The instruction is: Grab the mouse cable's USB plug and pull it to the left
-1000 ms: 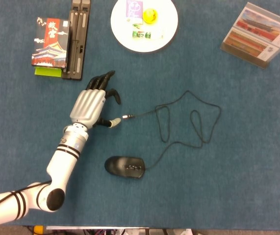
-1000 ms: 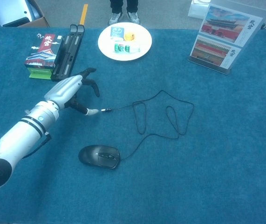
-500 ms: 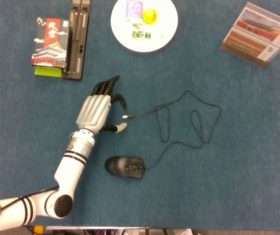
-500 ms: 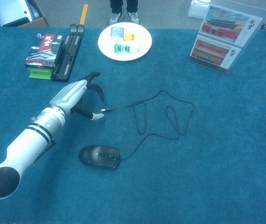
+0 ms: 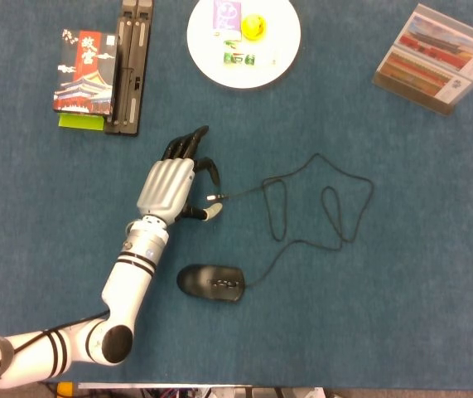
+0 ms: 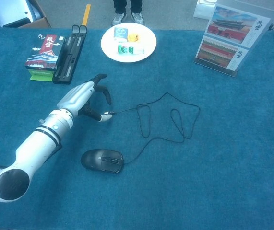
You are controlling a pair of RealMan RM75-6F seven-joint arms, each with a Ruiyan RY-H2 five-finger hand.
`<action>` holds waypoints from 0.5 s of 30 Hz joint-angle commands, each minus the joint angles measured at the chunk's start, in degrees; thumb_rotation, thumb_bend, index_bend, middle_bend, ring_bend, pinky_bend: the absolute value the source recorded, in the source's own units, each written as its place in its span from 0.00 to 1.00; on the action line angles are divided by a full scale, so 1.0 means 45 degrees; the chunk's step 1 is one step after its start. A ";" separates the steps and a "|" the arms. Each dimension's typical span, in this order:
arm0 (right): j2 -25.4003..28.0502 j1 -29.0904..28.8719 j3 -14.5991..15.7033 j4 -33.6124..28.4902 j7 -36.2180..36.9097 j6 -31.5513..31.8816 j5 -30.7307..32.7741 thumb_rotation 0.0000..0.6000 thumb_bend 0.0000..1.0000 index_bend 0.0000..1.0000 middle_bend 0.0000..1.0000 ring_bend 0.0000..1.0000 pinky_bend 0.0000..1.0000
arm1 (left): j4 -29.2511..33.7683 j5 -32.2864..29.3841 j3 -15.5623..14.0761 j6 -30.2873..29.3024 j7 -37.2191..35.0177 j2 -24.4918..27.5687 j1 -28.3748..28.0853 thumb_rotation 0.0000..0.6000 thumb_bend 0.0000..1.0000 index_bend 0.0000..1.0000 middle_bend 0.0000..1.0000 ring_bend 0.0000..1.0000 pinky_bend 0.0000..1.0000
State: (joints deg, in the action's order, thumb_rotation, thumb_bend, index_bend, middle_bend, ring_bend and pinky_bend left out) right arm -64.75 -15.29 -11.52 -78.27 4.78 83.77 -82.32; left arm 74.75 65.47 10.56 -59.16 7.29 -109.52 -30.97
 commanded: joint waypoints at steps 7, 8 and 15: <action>0.0019 0.0091 0.0029 0.0024 0.0046 0.0054 -0.0017 1.00 0.00 0.28 0.16 0.03 0.11 | -0.0469 -0.0214 0.0082 0.0208 -0.0066 -0.0170 -0.0060 1.00 0.19 0.51 0.00 0.00 0.00; 0.0005 0.0090 0.0030 0.0048 0.0055 0.0031 -0.0004 1.00 0.00 0.28 0.16 0.03 0.11 | -0.0501 -0.0210 0.0081 0.0209 -0.0064 -0.0189 -0.0065 1.00 0.19 0.52 0.00 0.00 0.00; -0.0045 0.0099 0.0030 0.0125 0.0110 0.0019 0.0001 1.00 0.00 0.28 0.16 0.03 0.11 | -0.0657 -0.0164 0.0092 0.0220 -0.0105 -0.0282 -0.0096 1.00 0.20 0.53 0.00 0.00 0.00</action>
State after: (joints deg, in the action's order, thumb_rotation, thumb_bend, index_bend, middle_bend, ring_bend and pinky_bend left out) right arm -64.95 -14.85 -11.38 -77.71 5.27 83.85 -82.31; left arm 71.82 64.73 10.97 -58.20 6.84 -110.77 -31.39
